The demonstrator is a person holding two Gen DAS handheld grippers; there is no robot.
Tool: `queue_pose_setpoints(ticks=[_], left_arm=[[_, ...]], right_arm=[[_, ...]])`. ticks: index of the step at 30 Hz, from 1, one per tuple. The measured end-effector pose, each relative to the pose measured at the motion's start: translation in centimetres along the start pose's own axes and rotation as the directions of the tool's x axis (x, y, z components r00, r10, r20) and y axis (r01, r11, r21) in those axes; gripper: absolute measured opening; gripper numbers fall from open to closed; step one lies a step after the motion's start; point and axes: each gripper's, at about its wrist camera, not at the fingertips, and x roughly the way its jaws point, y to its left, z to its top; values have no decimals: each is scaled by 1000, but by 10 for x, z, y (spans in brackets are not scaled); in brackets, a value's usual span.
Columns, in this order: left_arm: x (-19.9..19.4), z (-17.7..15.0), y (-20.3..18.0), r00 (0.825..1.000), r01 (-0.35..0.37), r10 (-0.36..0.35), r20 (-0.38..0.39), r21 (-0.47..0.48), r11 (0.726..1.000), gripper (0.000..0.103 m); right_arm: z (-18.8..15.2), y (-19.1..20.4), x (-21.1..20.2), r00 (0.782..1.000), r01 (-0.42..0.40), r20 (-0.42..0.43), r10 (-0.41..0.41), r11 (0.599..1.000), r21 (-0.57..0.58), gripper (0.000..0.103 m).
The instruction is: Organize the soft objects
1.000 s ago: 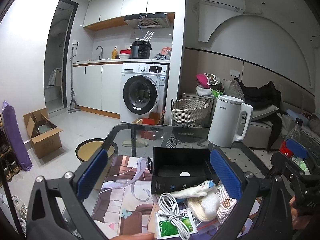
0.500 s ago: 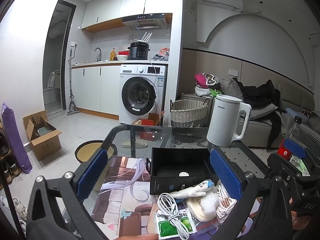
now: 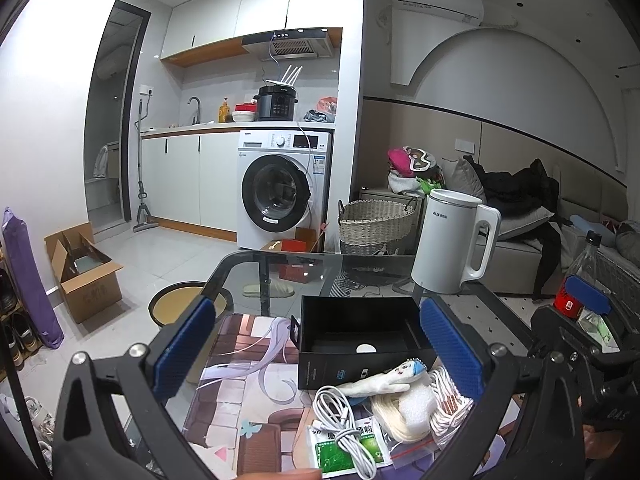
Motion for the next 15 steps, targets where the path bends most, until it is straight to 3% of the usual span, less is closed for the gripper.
queue_pose_setpoints(ticks=[15], left_arm=[[-3, 2, 5, 999, -23, 24, 21, -12, 1000, 103]], right_arm=[[-1, -1, -1, 1000, 2, 4, -2, 1000, 4, 103]])
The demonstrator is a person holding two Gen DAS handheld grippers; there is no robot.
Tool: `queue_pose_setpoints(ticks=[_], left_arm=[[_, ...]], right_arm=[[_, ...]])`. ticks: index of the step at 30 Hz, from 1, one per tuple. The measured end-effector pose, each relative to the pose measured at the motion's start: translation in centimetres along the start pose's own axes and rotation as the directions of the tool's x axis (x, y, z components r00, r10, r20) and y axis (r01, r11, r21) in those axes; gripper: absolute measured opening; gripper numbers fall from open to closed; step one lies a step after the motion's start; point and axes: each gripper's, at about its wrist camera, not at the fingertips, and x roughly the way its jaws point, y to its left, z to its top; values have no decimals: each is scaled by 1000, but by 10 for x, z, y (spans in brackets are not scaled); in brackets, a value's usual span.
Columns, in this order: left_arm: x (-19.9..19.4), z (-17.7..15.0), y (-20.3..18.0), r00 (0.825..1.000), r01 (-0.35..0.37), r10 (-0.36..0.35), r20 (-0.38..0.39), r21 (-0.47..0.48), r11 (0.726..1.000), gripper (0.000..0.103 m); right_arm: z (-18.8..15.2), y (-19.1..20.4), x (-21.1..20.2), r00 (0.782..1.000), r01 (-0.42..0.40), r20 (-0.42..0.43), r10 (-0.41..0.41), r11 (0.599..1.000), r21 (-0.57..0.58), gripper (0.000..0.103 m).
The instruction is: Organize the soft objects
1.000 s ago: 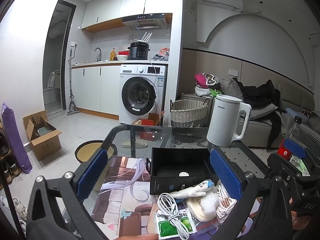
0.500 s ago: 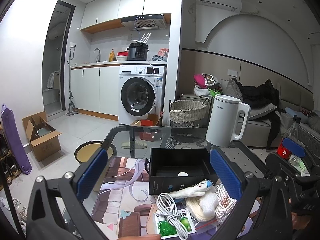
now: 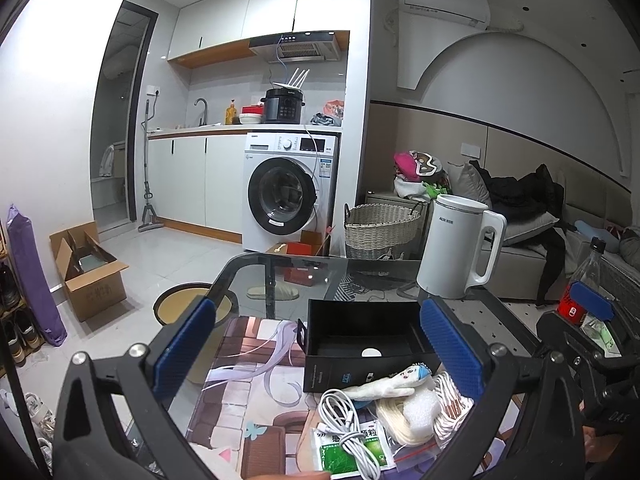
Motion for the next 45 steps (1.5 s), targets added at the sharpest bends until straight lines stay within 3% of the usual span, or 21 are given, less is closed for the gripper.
queue_pose_setpoints(ticks=[16, 28, 34, 38, 41, 45], left_arm=[[4, -2, 2, 1000, 26, -27, -13, -34, 999, 103], [10, -3, 2, 999, 5, -6, -31, -34, 999, 103], [21, -1, -6, 995, 29, -29, -94, -1, 1000, 103], [43, -3, -9, 974, 29, -28, -223, 4, 1000, 103], [60, -8, -10, 952, 30, -30, -303, -3, 1000, 103], [88, -25, -16, 889, 45, -30, -457, 22, 999, 101]], right_arm=[[0, 1, 1, 1000, -3, -7, 3, 1000, -5, 103], [0, 0, 1, 1000, -4, -9, 4, 1000, -2, 103], [5, -4, 7, 999, -10, -42, 11, 1000, 25, 103], [14, -14, 25, 990, -31, -139, 37, 998, 45, 103], [17, -22, 49, 967, -38, -248, 51, 998, 56, 103], [9, -34, 82, 917, -46, -392, 71, 996, 74, 103]])
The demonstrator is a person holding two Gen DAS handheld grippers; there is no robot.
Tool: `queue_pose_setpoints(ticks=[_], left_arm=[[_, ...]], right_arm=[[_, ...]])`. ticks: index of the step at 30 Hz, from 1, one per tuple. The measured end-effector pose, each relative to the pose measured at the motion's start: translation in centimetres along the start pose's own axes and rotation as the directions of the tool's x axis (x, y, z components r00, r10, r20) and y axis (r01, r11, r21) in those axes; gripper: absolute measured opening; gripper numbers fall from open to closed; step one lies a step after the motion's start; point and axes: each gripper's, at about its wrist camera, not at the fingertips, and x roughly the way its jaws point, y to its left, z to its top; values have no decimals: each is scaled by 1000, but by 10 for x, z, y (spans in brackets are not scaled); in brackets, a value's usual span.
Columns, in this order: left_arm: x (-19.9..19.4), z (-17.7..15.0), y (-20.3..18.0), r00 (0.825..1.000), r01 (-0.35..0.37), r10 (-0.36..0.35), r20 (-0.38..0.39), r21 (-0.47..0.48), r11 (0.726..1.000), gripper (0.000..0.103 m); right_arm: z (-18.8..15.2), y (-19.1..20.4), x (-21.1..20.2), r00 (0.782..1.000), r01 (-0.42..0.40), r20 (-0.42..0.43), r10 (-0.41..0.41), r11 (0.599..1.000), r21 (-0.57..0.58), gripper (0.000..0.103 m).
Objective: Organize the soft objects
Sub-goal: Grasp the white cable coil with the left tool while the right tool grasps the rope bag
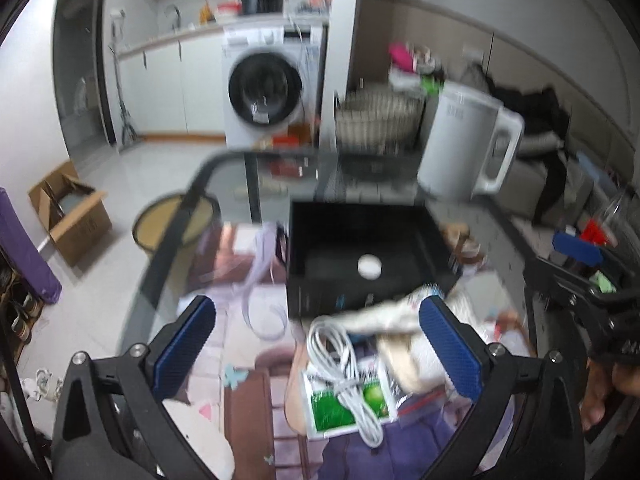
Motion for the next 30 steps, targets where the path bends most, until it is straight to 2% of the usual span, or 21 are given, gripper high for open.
queue_pose_setpoints(ticks=[3, 6, 7, 10, 13, 14, 15, 17, 22, 27, 29, 30], left_arm=[[22, -6, 2, 995, 13, -15, -100, -20, 1000, 101], [41, -15, -1, 980, 7, -8, -197, -7, 1000, 87], [43, -16, -1, 976, 12, -13, -217, -6, 1000, 83], [53, -22, -5, 961, 30, -25, -276, 11, 999, 83], [58, -25, -10, 950, 39, -25, -311, 39, 998, 71], [61, -27, -12, 946, 40, -22, -324, 49, 998, 70], [63, -29, -13, 942, 40, -19, -334, 56, 998, 69], [67, -30, -15, 937, 43, -17, -350, 67, 997, 55], [75, -38, -22, 919, 61, -22, -393, 88, 994, 43], [76, -41, -29, 918, 57, -1, -396, 129, 990, 41], [76, -40, -30, 919, 55, 7, -393, 146, 988, 40], [75, -40, -30, 920, 55, 11, -393, 155, 986, 39]], right_arm=[[-2, -11, 28, 992, 0, -127, 3, 1000, 19, 103], [-10, -16, 51, 976, -9, -216, 15, 1000, 29, 101], [-12, -16, 56, 971, -8, -238, 12, 1000, 20, 98], [-20, -10, 71, 953, -18, -303, 11, 1000, -21, 88], [-29, -7, 84, 931, -28, -365, 12, 999, -39, 86], [-32, -5, 88, 926, -26, -378, 5, 998, -51, 85], [-34, -4, 91, 922, -24, -387, -3, 998, -65, 85], [-41, 0, 97, 915, -26, -404, -13, 996, -90, 82], [-46, 3, 102, 905, -23, -425, -30, 993, -119, 82], [-52, 4, 103, 892, -24, -450, -46, 989, -147, 82], [-60, 6, 108, 873, -28, -484, -61, 984, -174, 82], [-62, 6, 110, 870, -30, -489, -61, 984, -177, 82]])
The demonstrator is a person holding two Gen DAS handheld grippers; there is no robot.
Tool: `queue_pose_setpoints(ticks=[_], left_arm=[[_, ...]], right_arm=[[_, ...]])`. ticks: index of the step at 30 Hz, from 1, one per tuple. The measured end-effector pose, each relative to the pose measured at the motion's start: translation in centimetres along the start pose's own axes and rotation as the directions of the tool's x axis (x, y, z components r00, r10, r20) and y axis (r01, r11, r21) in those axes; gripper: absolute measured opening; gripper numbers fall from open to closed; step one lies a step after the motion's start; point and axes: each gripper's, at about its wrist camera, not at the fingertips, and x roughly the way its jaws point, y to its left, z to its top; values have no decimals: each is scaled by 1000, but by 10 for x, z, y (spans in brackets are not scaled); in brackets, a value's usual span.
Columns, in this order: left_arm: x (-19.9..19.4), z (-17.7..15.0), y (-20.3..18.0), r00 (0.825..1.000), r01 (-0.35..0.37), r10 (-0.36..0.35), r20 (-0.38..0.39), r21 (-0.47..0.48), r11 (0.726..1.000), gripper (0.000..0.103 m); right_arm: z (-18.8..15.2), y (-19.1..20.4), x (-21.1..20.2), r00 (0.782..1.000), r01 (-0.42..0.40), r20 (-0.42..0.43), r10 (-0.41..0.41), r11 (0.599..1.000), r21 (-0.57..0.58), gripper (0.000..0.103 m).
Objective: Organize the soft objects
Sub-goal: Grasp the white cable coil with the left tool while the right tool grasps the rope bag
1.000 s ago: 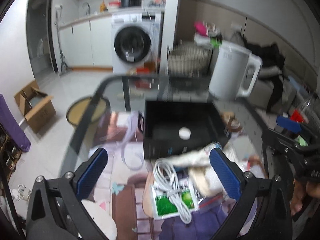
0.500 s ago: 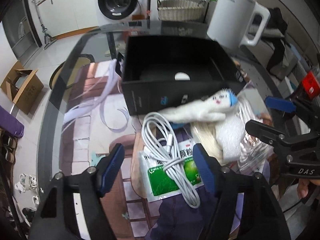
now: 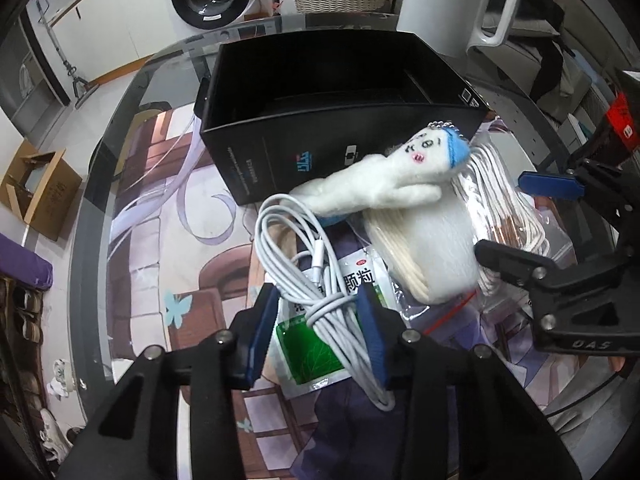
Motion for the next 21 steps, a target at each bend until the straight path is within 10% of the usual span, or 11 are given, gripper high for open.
queue_pose_setpoints(ticks=[3, 11, 21], left_arm=[[-2, -1, -2, 1000, -7, 7, 0, 14, 1000, 37], [-9, -9, 4, 999, 32, -32, 5, 0, 999, 36], [-24, -10, 2, 997, 62, -62, 48, 6, 998, 36]], right_arm=[[-2, 5, 5, 1000, 11, -3, -11, 1000, -26, 80], [-1, 19, -5, 1000, 6, 28, -3, 994, -110, 34], [-6, 27, -23, 997, -46, 55, 53, 992, -120, 19]])
